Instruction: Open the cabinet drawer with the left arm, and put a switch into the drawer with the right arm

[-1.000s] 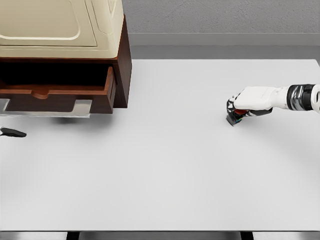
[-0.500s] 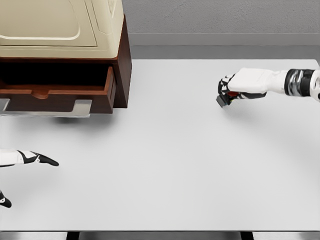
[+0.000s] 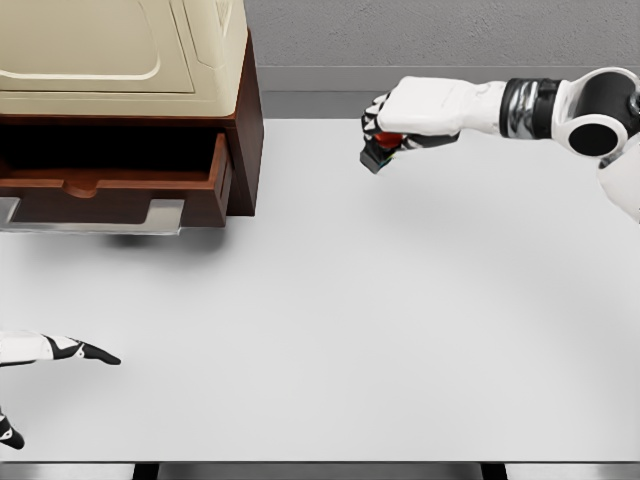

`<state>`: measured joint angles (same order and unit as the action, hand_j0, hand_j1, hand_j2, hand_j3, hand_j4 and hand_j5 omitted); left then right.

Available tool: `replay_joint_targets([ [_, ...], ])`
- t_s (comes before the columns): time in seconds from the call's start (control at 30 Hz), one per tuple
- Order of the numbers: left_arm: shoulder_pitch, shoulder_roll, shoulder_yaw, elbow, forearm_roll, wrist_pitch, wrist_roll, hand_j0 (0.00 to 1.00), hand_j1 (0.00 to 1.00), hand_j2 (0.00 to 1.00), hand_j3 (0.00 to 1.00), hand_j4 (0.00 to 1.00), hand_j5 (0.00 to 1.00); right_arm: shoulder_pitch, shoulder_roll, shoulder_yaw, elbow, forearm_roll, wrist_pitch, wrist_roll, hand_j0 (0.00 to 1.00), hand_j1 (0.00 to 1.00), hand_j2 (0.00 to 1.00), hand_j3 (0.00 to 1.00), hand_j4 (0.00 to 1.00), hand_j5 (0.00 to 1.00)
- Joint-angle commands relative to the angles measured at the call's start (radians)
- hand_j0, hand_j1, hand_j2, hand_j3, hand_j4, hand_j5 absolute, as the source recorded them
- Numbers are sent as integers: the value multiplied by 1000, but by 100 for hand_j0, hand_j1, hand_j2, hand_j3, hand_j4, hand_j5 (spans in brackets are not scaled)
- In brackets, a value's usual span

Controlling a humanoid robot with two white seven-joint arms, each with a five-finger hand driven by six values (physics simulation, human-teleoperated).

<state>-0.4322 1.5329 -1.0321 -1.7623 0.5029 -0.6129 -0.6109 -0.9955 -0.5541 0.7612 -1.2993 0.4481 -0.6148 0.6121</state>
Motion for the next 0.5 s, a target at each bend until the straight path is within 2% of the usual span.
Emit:
replay_joint_targets([
  [0.0, -2, 0, 109, 0, 8, 2, 0, 100, 100, 100, 100, 100, 100, -2, 23, 23, -6, -11, 4, -1, 35, 35, 35, 35, 35, 35],
  [0.13, 4, 1, 119, 0, 8, 2, 0, 100, 100, 100, 100, 100, 100, -71, 60, 110, -20, -32, 4, -1, 35, 35, 35, 35, 35, 35],
  [0.3, 4, 1, 119, 0, 8, 2, 0, 100, 100, 100, 100, 100, 100, -110, 88, 158, -66, -34, 4, -1, 35, 35, 35, 35, 35, 35],
  [0.47, 6, 3, 119, 0, 8, 2, 0, 100, 100, 100, 100, 100, 100, -172, 100, 184, -69, -92, 4, -1, 35, 35, 35, 35, 35, 35],
])
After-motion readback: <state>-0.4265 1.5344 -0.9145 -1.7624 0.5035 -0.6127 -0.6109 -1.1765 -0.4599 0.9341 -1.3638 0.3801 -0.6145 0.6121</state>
